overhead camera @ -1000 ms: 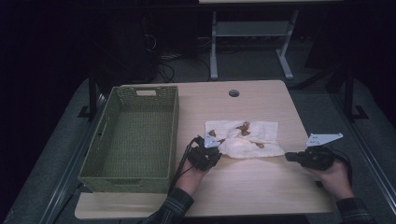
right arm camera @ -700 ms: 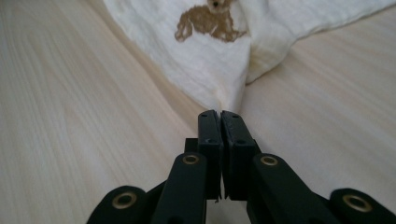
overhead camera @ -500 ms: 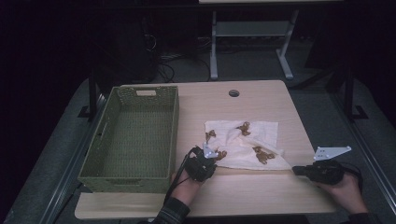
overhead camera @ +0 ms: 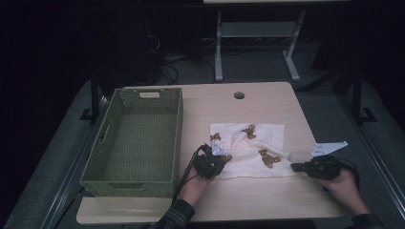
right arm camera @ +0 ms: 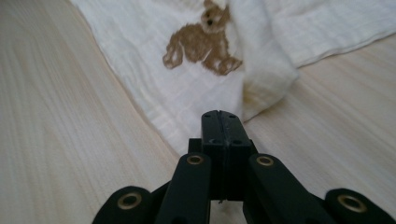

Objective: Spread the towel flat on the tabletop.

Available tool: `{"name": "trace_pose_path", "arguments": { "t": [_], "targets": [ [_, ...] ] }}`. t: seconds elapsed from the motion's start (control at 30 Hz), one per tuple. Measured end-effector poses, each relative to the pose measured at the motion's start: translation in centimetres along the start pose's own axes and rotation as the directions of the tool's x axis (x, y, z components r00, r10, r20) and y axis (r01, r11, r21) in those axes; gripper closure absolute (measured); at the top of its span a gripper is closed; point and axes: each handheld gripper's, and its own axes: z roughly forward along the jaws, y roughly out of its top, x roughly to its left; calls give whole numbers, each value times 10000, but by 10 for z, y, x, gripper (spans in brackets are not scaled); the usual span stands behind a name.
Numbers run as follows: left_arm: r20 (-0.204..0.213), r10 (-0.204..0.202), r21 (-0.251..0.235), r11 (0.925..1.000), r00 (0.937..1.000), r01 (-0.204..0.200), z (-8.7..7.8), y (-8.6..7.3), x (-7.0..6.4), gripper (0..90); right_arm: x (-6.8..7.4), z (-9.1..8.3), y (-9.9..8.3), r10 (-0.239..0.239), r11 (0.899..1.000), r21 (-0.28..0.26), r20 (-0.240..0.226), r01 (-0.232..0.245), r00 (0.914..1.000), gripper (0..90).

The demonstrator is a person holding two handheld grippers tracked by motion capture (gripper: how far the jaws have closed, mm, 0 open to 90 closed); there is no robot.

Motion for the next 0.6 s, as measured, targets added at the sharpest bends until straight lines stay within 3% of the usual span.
{"name": "trace_pose_path", "arguments": {
  "t": [0.17,0.6],
  "targets": [
    [289,89,515,9986,9995,-104,9,-6,-3,886,2,4,-2,-112,9997,206,-207,116,9997,898],
    [540,317,908,9952,9980,-365,-11,-24,-19,894,27,-6,-16,-517,9980,311,-1040,552,9932,898]
  ]
}}
